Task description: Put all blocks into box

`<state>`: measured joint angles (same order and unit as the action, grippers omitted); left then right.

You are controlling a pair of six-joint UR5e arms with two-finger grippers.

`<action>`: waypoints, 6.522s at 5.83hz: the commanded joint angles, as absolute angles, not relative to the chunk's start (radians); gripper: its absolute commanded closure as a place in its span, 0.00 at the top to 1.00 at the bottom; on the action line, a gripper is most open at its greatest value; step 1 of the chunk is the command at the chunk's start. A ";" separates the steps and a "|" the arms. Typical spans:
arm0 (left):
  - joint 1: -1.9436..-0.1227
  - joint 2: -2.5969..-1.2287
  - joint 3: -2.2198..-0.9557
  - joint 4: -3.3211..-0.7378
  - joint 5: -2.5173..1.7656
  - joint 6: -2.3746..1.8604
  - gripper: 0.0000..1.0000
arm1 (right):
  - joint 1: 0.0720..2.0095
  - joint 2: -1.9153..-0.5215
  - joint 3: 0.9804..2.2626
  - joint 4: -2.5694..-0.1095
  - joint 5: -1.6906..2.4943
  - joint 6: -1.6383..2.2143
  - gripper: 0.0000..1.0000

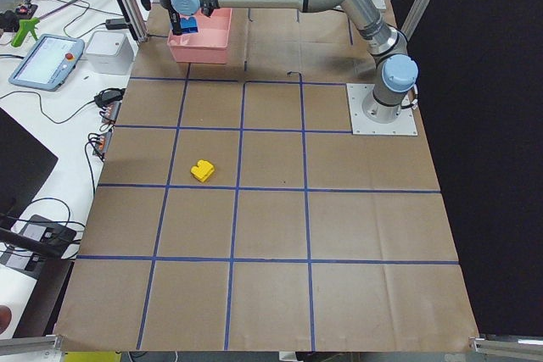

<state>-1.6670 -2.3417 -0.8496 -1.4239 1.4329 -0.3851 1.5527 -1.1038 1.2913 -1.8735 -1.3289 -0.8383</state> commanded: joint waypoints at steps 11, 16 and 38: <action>-1.326 -2.108 -0.985 -1.602 1.522 0.292 0.99 | 1.370 -1.022 1.704 -2.350 -1.600 -0.410 0.83; -1.036 -2.223 -0.988 -1.485 1.523 0.300 0.99 | 1.370 -0.996 1.678 -2.378 -1.603 -0.410 0.72; -0.977 -2.164 -1.213 -1.412 1.476 -0.299 0.24 | 1.760 -1.166 1.238 -1.565 -1.503 -0.050 1.00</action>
